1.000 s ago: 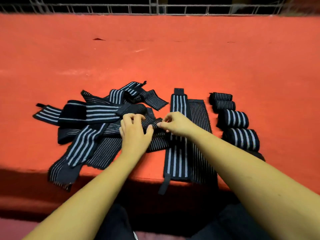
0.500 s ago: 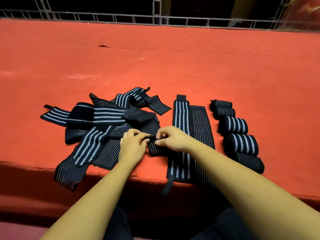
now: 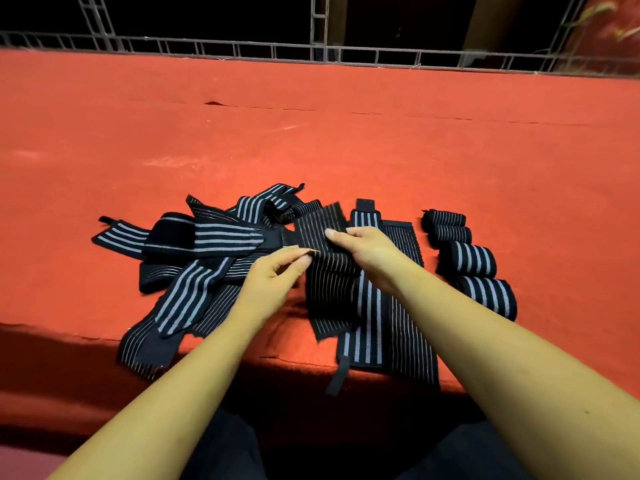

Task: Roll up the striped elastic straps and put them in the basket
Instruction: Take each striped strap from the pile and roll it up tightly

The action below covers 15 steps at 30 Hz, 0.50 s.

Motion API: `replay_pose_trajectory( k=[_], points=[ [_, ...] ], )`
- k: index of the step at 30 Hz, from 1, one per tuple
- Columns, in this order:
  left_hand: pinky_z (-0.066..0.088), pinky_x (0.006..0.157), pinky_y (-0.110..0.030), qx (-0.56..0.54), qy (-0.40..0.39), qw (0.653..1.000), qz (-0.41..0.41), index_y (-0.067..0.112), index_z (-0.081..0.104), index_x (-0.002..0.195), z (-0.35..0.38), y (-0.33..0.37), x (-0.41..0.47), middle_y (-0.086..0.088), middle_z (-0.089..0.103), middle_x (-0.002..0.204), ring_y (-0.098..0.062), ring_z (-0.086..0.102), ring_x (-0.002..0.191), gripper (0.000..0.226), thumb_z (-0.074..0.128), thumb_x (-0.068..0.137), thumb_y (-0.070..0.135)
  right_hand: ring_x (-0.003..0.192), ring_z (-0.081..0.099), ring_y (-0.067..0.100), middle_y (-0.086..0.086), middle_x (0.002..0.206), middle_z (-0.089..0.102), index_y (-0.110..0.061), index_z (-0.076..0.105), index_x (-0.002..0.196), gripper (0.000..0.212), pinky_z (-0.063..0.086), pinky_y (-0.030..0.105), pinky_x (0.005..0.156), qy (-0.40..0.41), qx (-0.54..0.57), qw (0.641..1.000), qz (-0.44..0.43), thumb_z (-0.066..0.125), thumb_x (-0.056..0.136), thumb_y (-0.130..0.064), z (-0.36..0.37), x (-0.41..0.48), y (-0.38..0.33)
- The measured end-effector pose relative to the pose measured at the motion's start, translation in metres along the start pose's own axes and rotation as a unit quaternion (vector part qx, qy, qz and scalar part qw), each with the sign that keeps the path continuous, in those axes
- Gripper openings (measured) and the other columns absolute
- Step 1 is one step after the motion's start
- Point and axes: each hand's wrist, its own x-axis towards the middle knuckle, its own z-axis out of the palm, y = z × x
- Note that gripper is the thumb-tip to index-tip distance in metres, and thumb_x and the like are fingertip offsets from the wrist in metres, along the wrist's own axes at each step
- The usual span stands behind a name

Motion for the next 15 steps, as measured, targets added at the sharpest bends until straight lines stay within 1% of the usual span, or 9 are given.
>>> replay_pose_trajectory(
  k=[2, 3, 4, 5, 7, 9, 11, 13, 15],
  points=[
    [0.052, 0.082, -0.023, -0.166, 0.037, 0.981, -0.092, 0.02, 0.066, 0.102, 0.0, 0.007, 0.003, 0.008, 0.073, 0.098, -0.005, 0.069, 0.09, 0.013, 0.054, 0.1, 0.015, 0.073, 0.068, 0.02, 0.013, 0.09, 0.073, -0.004, 0.068, 0.096, 0.022, 0.056, 0.033, 0.068, -0.017, 0.098, 0.995, -0.012, 0.064, 0.095, -0.026, 0.002, -0.002, -0.004],
    [0.054, 0.078, -0.025, -0.266, 0.061, 0.95, -0.15, 0.015, 0.061, 0.104, 0.0, 0.01, 0.005, 0.003, 0.074, 0.096, -0.009, 0.07, 0.086, 0.01, 0.051, 0.101, 0.018, 0.072, 0.067, 0.02, 0.011, 0.088, 0.071, -0.004, 0.067, 0.099, 0.017, 0.055, 0.03, 0.065, -0.048, 0.129, 0.99, -0.01, 0.062, 0.096, -0.021, 0.003, -0.006, -0.009],
    [0.055, 0.078, -0.03, -0.338, 0.078, 0.917, -0.197, 0.011, 0.059, 0.107, 0.0, 0.012, 0.008, -0.003, 0.075, 0.098, -0.014, 0.072, 0.086, 0.018, 0.05, 0.102, 0.025, 0.075, 0.067, 0.02, 0.01, 0.088, 0.07, -0.004, 0.066, 0.102, 0.016, 0.054, 0.029, 0.067, -0.088, 0.139, 0.986, -0.007, 0.062, 0.096, -0.018, 0.004, -0.007, -0.011],
    [0.056, 0.084, -0.035, -0.366, 0.078, 0.897, -0.237, 0.007, 0.061, 0.112, -0.001, 0.012, 0.009, -0.009, 0.075, 0.103, -0.019, 0.072, 0.092, 0.03, 0.051, 0.101, 0.032, 0.077, 0.066, 0.021, 0.01, 0.089, 0.069, -0.005, 0.066, 0.099, 0.014, 0.054, 0.03, 0.07, -0.128, 0.128, 0.984, 0.001, 0.064, 0.094, -0.017, 0.004, -0.009, -0.012],
    [0.054, 0.095, -0.044, -0.361, 0.05, 0.889, -0.277, 0.001, 0.065, 0.12, -0.001, 0.012, 0.011, -0.018, 0.072, 0.115, -0.027, 0.07, 0.103, 0.04, 0.055, 0.099, 0.033, 0.084, 0.063, 0.025, 0.01, 0.09, 0.067, -0.009, 0.065, 0.087, 0.01, 0.05, 0.034, 0.079, -0.186, 0.078, 0.979, 0.032, 0.071, 0.088, -0.018, 0.005, -0.012, -0.012],
    [0.053, 0.098, -0.046, -0.335, 0.04, 0.903, -0.266, -0.002, 0.064, 0.122, 0.001, 0.012, 0.013, -0.022, 0.069, 0.118, -0.031, 0.067, 0.106, 0.03, 0.057, 0.098, 0.014, 0.087, 0.06, 0.026, 0.01, 0.091, 0.067, -0.013, 0.064, 0.086, 0.02, 0.045, 0.038, 0.081, -0.203, 0.045, 0.977, 0.055, 0.076, 0.083, -0.028, 0.006, -0.013, -0.009],
    [0.053, 0.096, -0.041, -0.31, 0.024, 0.922, -0.231, 0.001, 0.062, 0.122, 0.003, 0.013, 0.016, -0.018, 0.071, 0.114, -0.028, 0.067, 0.103, 0.027, 0.053, 0.096, -0.001, 0.074, 0.058, 0.021, 0.005, 0.081, 0.065, -0.013, 0.065, 0.091, 0.036, 0.047, 0.033, 0.071, -0.159, 0.056, 0.983, 0.068, 0.07, 0.086, -0.048, 0.006, -0.014, -0.011],
    [0.056, 0.087, -0.033, -0.285, -0.004, 0.935, -0.211, 0.006, 0.061, 0.122, 0.004, 0.016, 0.017, -0.012, 0.072, 0.107, -0.023, 0.068, 0.095, 0.032, 0.051, 0.095, -0.008, 0.063, 0.052, 0.017, 0.002, 0.072, 0.061, -0.016, 0.065, 0.09, 0.044, 0.044, 0.029, 0.065, -0.084, 0.068, 0.992, 0.067, 0.061, 0.089, -0.06, 0.0, -0.01, -0.013],
    [0.055, 0.082, -0.028, -0.259, -0.048, 0.941, -0.21, 0.008, 0.063, 0.123, 0.004, 0.019, 0.015, -0.011, 0.072, 0.107, -0.02, 0.068, 0.094, 0.038, 0.049, 0.094, -0.011, 0.073, 0.053, 0.02, 0.004, 0.082, 0.064, -0.017, 0.069, 0.092, 0.039, 0.043, 0.033, 0.071, -0.032, 0.041, 0.998, 0.041, 0.065, 0.088, -0.057, -0.007, -0.005, -0.012]
  ],
)
